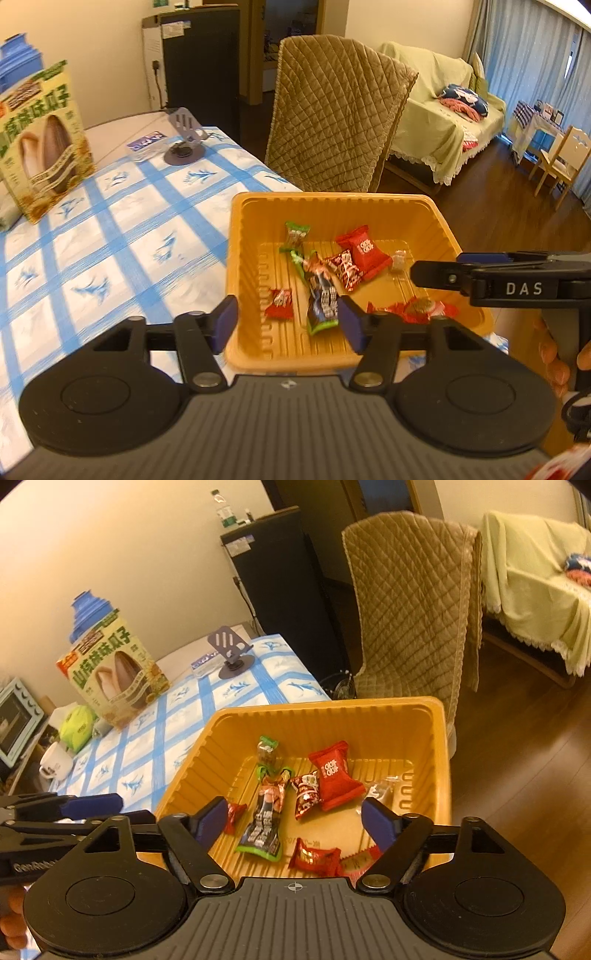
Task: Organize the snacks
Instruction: 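Open the right tool to release the snack stick and withdraw both tools, then move both tools away from the tray toward the clear packet and yellow candy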
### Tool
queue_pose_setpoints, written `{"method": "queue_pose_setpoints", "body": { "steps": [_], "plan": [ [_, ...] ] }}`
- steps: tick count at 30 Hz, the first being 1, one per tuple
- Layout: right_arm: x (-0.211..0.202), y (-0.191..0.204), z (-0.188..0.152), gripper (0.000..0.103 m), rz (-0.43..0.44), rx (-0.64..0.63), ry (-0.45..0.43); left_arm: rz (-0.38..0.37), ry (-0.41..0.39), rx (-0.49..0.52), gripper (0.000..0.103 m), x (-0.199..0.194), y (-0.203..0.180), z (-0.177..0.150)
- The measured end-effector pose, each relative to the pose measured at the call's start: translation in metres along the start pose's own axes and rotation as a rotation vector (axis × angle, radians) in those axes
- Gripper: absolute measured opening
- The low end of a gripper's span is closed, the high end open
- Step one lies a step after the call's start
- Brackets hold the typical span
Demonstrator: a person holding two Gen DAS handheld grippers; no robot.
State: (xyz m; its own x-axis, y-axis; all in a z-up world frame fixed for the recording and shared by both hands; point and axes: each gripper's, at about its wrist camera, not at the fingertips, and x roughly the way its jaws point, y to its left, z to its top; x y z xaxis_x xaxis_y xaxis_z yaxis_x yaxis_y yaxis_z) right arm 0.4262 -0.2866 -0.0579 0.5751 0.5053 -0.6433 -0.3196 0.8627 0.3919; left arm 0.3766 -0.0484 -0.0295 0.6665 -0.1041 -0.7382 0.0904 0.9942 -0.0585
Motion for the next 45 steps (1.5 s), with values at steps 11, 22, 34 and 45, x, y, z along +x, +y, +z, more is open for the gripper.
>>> {"method": "queue_pose_setpoints", "body": {
  "steps": [11, 22, 34, 45],
  "plan": [
    [-0.049, 0.037, -0.045, 0.088, 0.045, -0.137, 0.010, 0.055, -0.021, -0.102, 0.072, -0.080, 0.024, -0.062],
    [-0.070, 0.085, -0.105, 0.088, 0.121, -0.277, 0.114, 0.102, -0.001, -0.206, 0.073, -0.143, 0.049, -0.138],
    [-0.064, 0.131, -0.156, 0.088, 0.181, -0.352, 0.222, 0.146, 0.054, -0.292, 0.073, -0.179, 0.077, -0.205],
    [-0.040, 0.189, -0.193, 0.088, 0.238, -0.432, 0.288, 0.178, 0.090, -0.344, 0.073, -0.198, 0.107, -0.245]
  ]
}}
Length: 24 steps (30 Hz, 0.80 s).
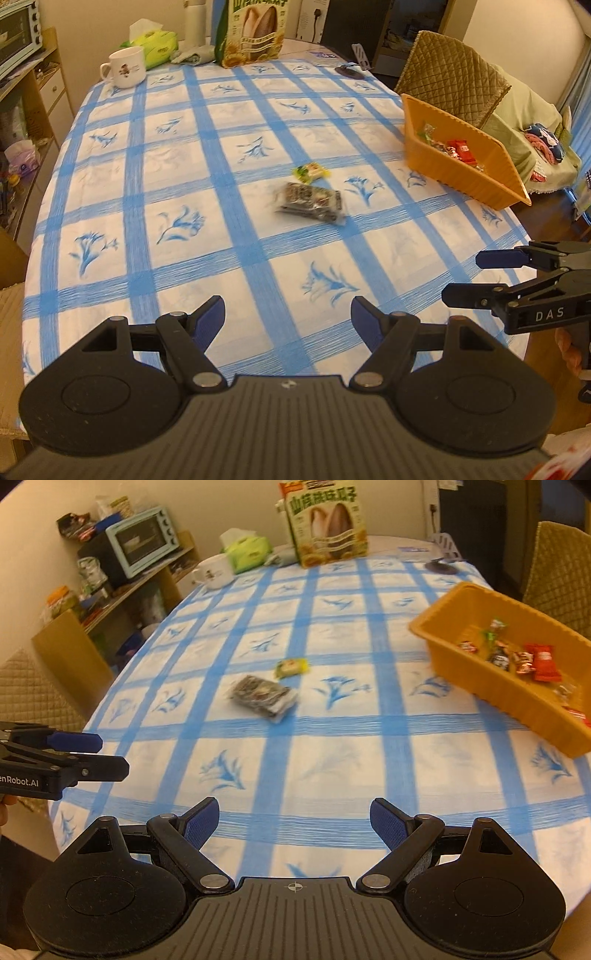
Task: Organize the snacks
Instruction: 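Move both tools away from the tray toward the clear packet and yellow candy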
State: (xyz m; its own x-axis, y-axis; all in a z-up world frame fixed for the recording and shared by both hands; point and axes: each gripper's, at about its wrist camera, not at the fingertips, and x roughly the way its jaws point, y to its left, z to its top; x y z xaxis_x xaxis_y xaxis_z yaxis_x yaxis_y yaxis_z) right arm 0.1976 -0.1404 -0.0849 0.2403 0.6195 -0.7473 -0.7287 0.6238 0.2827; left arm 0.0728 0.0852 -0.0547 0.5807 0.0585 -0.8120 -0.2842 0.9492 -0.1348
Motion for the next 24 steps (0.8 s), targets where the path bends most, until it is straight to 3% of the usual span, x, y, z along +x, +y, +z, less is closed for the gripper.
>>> {"method": "queue_pose_setpoints", "body": {
  "steps": [13, 24],
  "plan": [
    [0.037, 0.045, 0.010, 0.088, 0.039, -0.096, 0.020, 0.041, 0.008, -0.051, 0.073, -0.003, 0.039, -0.014],
    [0.069, 0.045, 0.036, 0.088, 0.026, -0.205, -0.025, 0.088, -0.001, -0.077, 0.073, 0.016, 0.057, -0.007]
  ]
}}
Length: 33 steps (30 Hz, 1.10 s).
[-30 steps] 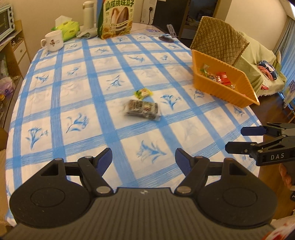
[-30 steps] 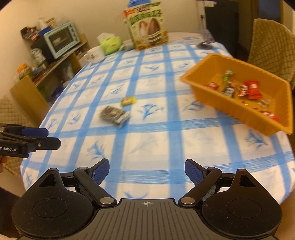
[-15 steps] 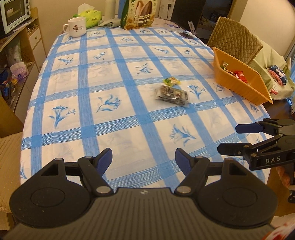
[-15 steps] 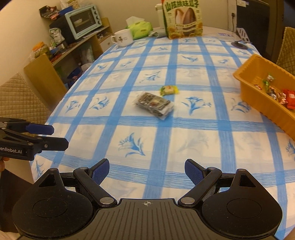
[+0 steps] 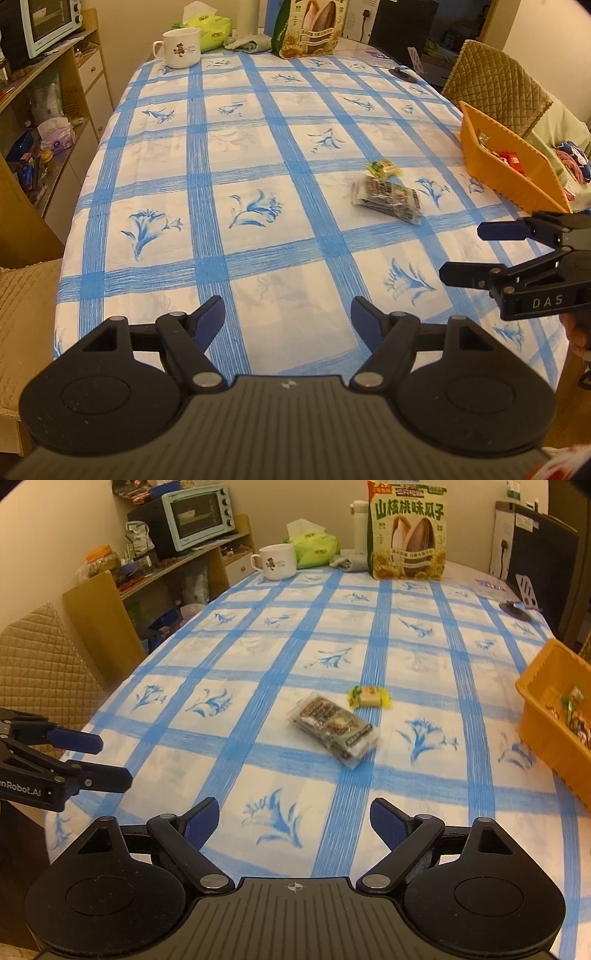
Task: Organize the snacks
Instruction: 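Move both tools away from the tray toward the clear packet and yellow candy, then grasp the clear dark-snack packet with the right tool while the left tool grasps the yellow candy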
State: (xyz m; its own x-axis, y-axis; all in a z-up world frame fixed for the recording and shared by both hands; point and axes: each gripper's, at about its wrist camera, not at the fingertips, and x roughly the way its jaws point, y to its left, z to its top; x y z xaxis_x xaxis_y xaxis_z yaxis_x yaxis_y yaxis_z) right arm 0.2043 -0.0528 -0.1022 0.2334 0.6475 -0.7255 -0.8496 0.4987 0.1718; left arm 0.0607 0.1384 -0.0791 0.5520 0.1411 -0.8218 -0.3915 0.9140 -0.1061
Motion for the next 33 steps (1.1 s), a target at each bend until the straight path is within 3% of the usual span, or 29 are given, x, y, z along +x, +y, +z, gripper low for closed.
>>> {"method": "queue_pose_setpoints", "body": {
  "steps": [15, 26, 33],
  "plan": [
    [0.065, -0.025, 0.034, 0.087, -0.007, -0.213, -0.013, 0.065, -0.009, -0.015, 0.073, 0.036, 0.016, 0.031],
    [0.103, -0.023, 0.048, 0.061, 0.029, -0.327, 0.031, 0.085, -0.002, -0.030, 0.073, 0.048, 0.023, 0.045],
    [0.108, -0.021, 0.053, 0.052, 0.069, -0.348, 0.036, 0.084, -0.001, -0.029, 0.073, 0.051, 0.023, 0.048]
  ]
}}
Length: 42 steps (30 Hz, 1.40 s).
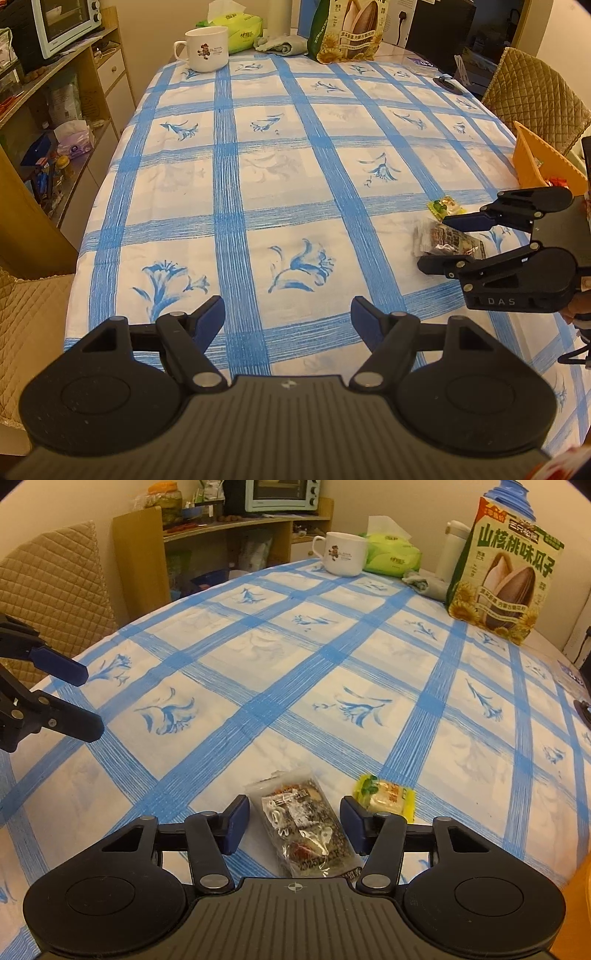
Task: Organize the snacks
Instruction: 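Grasp the clear dark-snack packet with the right tool while the left tool grasps the yellow candy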
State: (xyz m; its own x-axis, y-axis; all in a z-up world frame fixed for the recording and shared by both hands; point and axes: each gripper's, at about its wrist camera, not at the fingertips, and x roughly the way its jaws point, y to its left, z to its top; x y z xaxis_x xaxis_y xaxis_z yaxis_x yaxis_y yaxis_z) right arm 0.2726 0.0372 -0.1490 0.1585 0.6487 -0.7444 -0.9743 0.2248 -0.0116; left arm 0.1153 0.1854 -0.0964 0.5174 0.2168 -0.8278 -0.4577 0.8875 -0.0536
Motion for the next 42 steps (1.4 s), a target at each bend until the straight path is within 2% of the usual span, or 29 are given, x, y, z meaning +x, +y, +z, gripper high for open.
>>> {"method": "queue_pose_setpoints", "body": {
  "steps": [2, 5, 11, 20, 25, 30, 35, 42],
  "plan": [
    [0.000, 0.000, 0.001, 0.043, 0.008, -0.001, 0.001, 0.000, 0.002, 0.002, 0.073, 0.002, -0.001, 0.002],
    [-0.001, 0.000, 0.000, 0.038, 0.006, -0.001, 0.002, -0.004, 0.002, 0.010, 0.073, 0.005, -0.004, 0.006],
    [-0.024, -0.007, -0.008, 0.038, -0.003, 0.108, -0.047, -0.032, -0.003, 0.052, 0.073, 0.014, -0.017, 0.015],
    [-0.084, -0.043, -0.043, 0.038, -0.119, 0.402, -0.098, -0.138, -0.030, 0.207, 0.072, 0.040, -0.068, 0.037],
    [-0.119, -0.063, -0.067, 0.038, -0.188, 0.519, -0.110, -0.200, -0.048, 0.312, 0.064, 0.061, -0.101, 0.052],
    [-0.147, -0.078, -0.090, 0.038, -0.258, 0.614, -0.107, -0.231, -0.056, 0.397, 0.058, 0.082, -0.125, 0.067],
    [-0.168, -0.088, -0.111, 0.038, -0.316, 0.685, -0.107, -0.240, -0.045, 0.452, 0.054, 0.098, -0.141, 0.076],
    [-0.190, -0.098, -0.130, 0.038, -0.368, 0.752, -0.114, -0.245, -0.019, 0.487, 0.038, 0.113, -0.153, 0.082]
  ]
}}
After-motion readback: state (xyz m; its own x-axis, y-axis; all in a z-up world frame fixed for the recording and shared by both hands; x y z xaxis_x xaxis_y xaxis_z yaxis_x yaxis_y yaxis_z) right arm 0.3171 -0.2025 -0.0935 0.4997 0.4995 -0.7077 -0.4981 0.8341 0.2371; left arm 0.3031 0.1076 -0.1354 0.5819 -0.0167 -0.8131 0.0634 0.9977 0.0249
